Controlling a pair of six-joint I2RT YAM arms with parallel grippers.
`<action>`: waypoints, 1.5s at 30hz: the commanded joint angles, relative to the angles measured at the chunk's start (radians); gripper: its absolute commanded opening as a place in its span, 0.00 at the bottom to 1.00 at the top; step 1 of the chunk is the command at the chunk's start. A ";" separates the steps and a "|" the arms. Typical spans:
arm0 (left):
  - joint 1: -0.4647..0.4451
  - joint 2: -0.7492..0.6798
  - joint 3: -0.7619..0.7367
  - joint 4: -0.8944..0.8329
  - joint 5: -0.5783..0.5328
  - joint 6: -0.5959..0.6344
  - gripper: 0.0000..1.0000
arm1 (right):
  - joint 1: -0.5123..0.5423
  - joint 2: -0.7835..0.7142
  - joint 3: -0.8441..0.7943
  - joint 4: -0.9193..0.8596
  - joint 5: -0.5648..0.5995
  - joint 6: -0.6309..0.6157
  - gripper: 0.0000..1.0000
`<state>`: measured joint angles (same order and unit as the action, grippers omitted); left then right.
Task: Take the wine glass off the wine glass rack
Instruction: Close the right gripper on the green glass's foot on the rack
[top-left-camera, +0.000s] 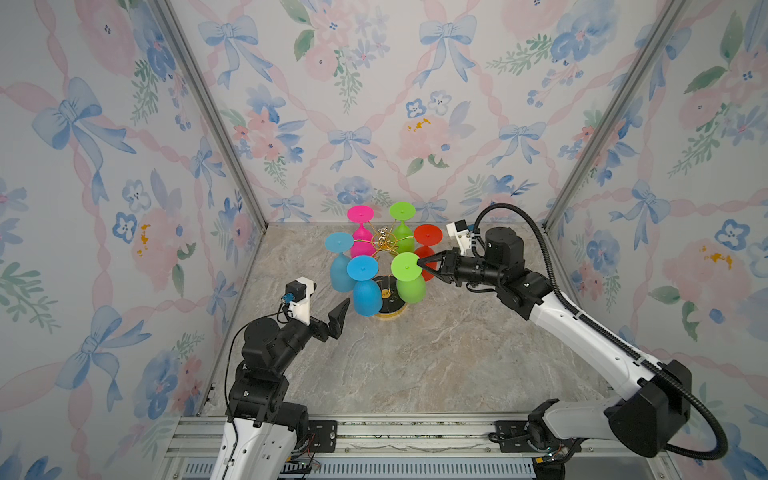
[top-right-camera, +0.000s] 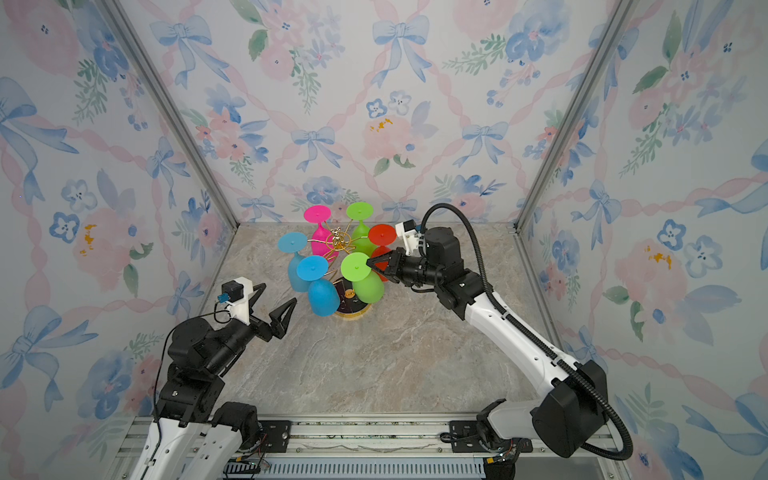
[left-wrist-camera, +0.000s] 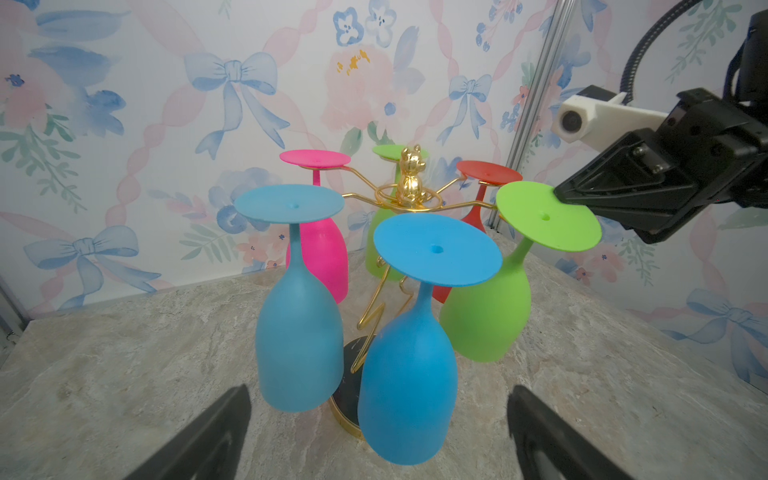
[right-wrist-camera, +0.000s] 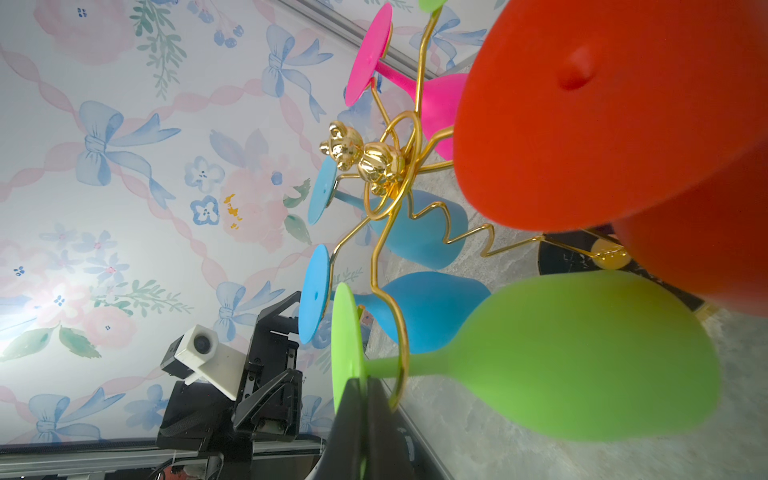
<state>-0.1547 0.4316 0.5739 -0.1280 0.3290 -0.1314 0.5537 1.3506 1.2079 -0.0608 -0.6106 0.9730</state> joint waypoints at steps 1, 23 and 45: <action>-0.001 -0.013 -0.008 0.021 -0.013 -0.005 0.98 | 0.008 -0.001 0.022 0.057 -0.027 0.027 0.03; -0.001 -0.019 -0.012 0.022 -0.030 -0.006 0.98 | -0.001 0.059 0.000 0.220 0.001 0.203 0.00; -0.002 -0.025 -0.014 0.025 -0.032 -0.005 0.98 | 0.022 0.122 0.036 0.221 -0.002 0.215 0.00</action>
<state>-0.1547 0.4198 0.5709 -0.1276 0.3107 -0.1314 0.5583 1.4631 1.2041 0.1402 -0.6136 1.1938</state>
